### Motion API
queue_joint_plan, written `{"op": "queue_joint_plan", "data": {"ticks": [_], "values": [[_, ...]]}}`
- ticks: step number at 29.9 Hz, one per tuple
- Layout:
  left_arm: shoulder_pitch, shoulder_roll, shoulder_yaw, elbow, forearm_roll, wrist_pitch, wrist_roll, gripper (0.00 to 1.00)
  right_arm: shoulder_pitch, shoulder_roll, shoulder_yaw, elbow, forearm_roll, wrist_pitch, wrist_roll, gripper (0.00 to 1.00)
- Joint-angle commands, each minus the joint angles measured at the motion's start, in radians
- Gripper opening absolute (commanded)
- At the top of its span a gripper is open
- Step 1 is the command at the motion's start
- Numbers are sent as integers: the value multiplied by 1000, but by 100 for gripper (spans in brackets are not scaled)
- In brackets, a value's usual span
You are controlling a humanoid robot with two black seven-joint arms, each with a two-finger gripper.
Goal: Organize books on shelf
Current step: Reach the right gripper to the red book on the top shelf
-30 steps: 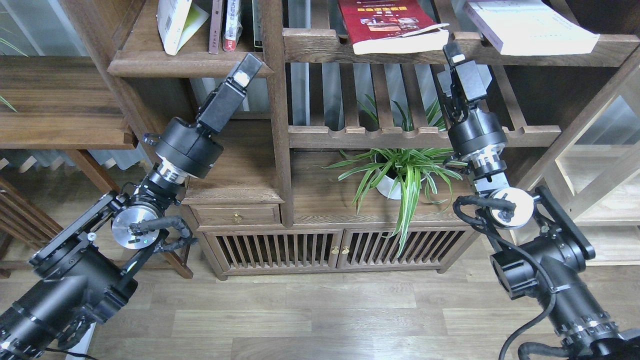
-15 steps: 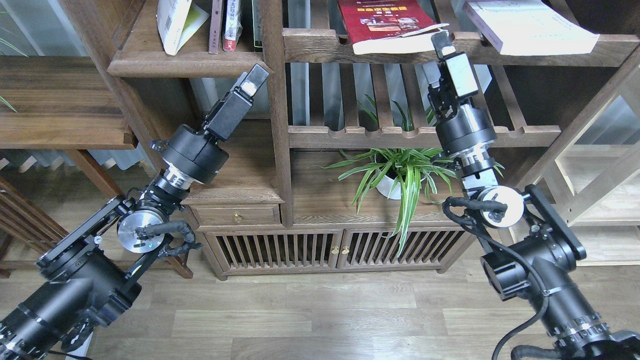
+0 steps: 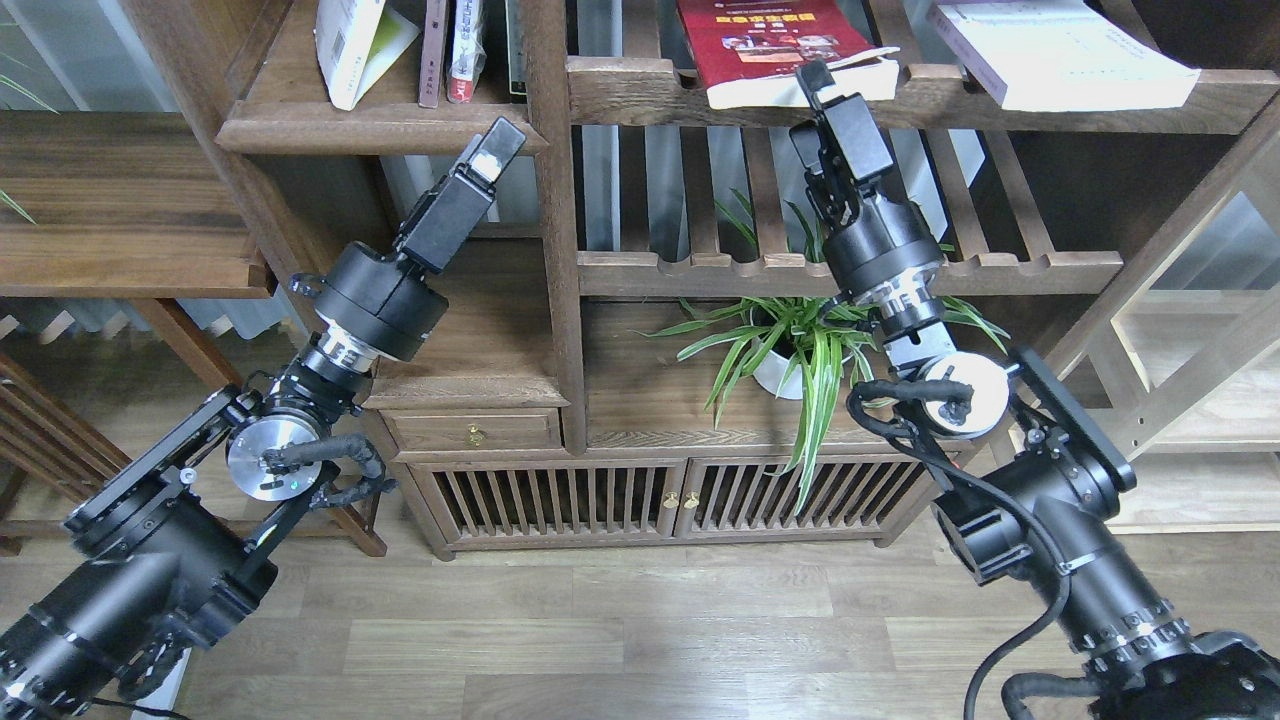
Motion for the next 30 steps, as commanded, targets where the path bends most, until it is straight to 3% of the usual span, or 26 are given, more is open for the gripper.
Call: {"op": "queue_joint_plan", "data": {"ticks": [1,5,18,22,30], "values": [[0,1,-2,0,0,0,-1,99,21,-1,-15,0,0,-41,0,99],[0,2,-2,0,0,0,-1,99,52,-1,-21,0,0,-60,-1,98],[0,5,-4,1,-2,0,-1,99,109,-3,-39,5,0,-262,-1,96],[-1,7,-6,1,-2,0,-1,99,115,-7,-38,8,0,-299,0,85],[-1,9,-7,1,-2,0,0,99,116,-10,-16,18,0,-274,2,48]]}}
